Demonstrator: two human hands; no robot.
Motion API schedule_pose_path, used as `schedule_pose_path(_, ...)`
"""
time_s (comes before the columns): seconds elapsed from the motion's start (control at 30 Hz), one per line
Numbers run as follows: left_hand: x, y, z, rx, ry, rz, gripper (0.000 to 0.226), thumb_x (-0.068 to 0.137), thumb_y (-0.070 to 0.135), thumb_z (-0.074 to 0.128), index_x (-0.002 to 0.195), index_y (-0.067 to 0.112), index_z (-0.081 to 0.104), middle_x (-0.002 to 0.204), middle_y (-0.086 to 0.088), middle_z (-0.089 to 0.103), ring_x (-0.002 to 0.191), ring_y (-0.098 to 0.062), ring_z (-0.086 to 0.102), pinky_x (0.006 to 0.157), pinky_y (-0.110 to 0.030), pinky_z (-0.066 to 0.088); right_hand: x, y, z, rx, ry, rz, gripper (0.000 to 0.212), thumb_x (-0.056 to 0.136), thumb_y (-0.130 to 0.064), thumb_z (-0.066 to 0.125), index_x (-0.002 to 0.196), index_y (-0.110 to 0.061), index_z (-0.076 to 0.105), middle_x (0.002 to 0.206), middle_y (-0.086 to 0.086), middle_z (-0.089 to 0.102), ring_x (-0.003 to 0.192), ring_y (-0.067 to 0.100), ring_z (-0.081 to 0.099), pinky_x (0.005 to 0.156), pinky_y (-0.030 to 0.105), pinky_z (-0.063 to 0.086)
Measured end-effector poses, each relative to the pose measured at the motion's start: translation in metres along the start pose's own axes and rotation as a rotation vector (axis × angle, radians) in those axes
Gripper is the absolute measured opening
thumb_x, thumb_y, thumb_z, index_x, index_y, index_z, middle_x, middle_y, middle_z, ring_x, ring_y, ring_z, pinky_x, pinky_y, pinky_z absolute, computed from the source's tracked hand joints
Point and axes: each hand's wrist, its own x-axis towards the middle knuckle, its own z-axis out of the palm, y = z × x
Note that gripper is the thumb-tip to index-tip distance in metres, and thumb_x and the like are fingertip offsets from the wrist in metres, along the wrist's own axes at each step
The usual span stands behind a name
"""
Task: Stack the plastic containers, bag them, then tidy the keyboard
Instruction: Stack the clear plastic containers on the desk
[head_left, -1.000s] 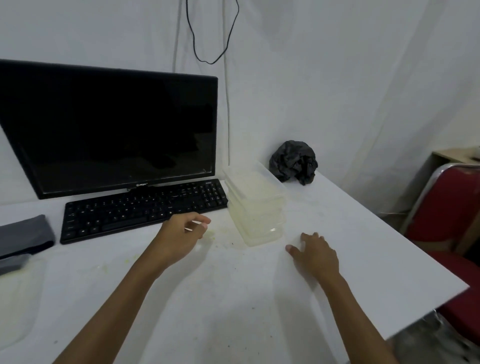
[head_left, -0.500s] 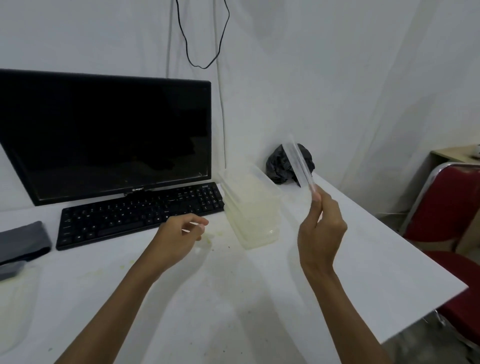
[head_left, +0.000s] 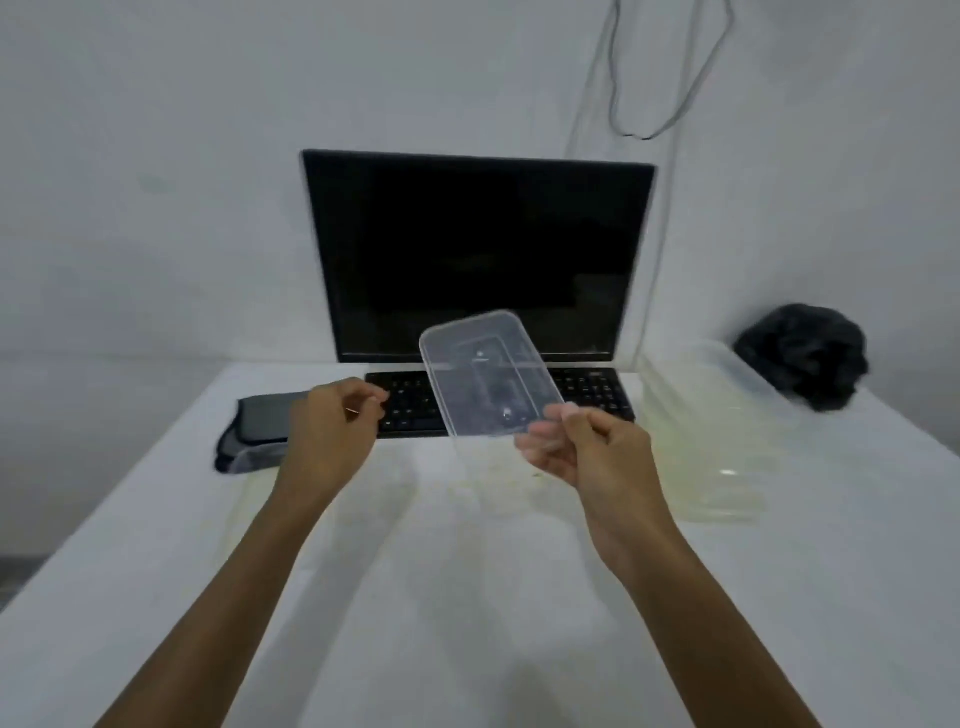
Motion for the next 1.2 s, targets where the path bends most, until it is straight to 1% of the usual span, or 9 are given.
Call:
schedule_pose_path(0.17,0.0,-0.068,-0.072,0.477,0.166,-0.122,0.02,0.096,0.012,0.059,0.082,0.003,0.071,0.071,-0.007,0.067,0.069,-0.031,0.065,0.059,-0.038,0.051,-0.005,0.041,0.04,-0.087,-0.196,0.253,0.021,0.11,-0.004,0.053,0.115,-0.001,0.073,0.098,0.015,0.083,0.09,0.03,0.083,0.084,0.037,0.065)
schedule_pose_path(0.33,-0.008,-0.107,-0.093,0.551,0.114,-0.281,0.038,0.102,0.039,0.066,0.102,0.003,0.075,0.099,-0.016,0.075,0.094,-0.038,0.07,0.07,-0.041,0.051,-0.013,0.061,0.069,-0.144,-0.33,0.336,0.017,0.108,-0.007,0.059,0.121,-0.003,0.071,0.103,0.009,0.084,0.093,0.031,0.083,0.081,0.033,0.065)
schedule_pose_path(0.4,-0.009,-0.117,-0.095,0.562,0.064,-0.353,0.044,0.102,0.051,0.061,0.086,0.011,0.07,0.087,-0.011,0.07,0.078,-0.033,0.067,0.061,-0.033,0.044,-0.016,0.066,0.077,-0.133,-0.365,0.351,0.018,0.107,-0.003,0.061,0.121,0.0,0.07,0.105,0.014,0.083,0.094,0.033,0.082,0.083,0.033,0.066)
schedule_pose_path(0.47,-0.01,-0.123,-0.095,0.558,0.058,-0.379,0.042,0.101,0.035,0.061,0.067,0.013,0.05,0.069,-0.007,0.056,0.057,-0.025,0.052,0.051,-0.029,0.035,-0.019,0.07,0.082,-0.137,-0.391,0.36,0.017,0.105,0.0,0.062,0.119,0.003,0.071,0.11,0.022,0.081,0.093,0.035,0.082,0.083,0.034,0.066)
schedule_pose_path(0.53,-0.009,-0.12,-0.094,0.501,0.045,-0.386,0.035,0.096,0.02,0.06,0.065,0.01,0.048,0.065,-0.01,0.055,0.054,-0.024,0.046,0.051,-0.028,0.033,-0.022,0.073,0.085,-0.145,-0.407,0.361,0.015,0.104,0.002,0.063,0.117,0.004,0.071,0.115,0.027,0.077,0.093,0.036,0.082,0.08,0.033,0.067)
schedule_pose_path(0.63,-0.005,-0.103,-0.095,0.306,0.016,-0.336,0.03,0.097,0.023,0.063,0.081,-0.002,0.068,0.075,-0.018,0.075,0.062,-0.032,0.065,0.056,-0.038,0.052,-0.023,0.075,0.085,-0.174,-0.4,0.352,0.015,0.104,0.003,0.063,0.115,0.003,0.072,0.114,0.028,0.075,0.091,0.034,0.083,0.078,0.031,0.066)
schedule_pose_path(0.73,0.0,-0.08,-0.091,0.104,-0.006,-0.263,0.025,0.1,0.025,0.067,0.088,0.004,0.072,0.083,-0.012,0.079,0.077,-0.03,0.078,0.076,-0.052,0.067,-0.023,0.076,0.083,-0.177,-0.361,0.346,0.017,0.103,0.005,0.061,0.114,0.002,0.074,0.11,0.026,0.077,0.092,0.032,0.083,0.078,0.031,0.066)
schedule_pose_path(1.0,0.0,-0.031,-0.057,-0.31,-0.118,-0.243,0.013,0.103,0.01,0.065,0.096,0.007,0.075,0.095,-0.012,0.079,0.092,-0.029,0.078,0.078,-0.037,0.068,-0.013,0.064,0.062,-0.294,-0.197,0.209,0.011,0.103,-0.009,0.07,0.107,-0.015,0.079,0.091,0.004,0.084,0.084,0.028,0.083,0.079,0.035,0.068)
schedule_pose_path(1.2,-0.003,-0.014,-0.032,-0.51,-0.236,-0.249,0.012,0.104,0.008,0.065,0.1,-0.001,0.073,0.1,-0.014,0.076,0.093,-0.026,0.074,0.079,-0.039,0.066,-0.002,0.056,0.031,-0.218,-0.139,0.151,0.01,0.102,-0.016,0.074,0.103,-0.007,0.078,0.105,0.012,0.081,0.1,0.025,0.08,0.083,0.036,0.068)
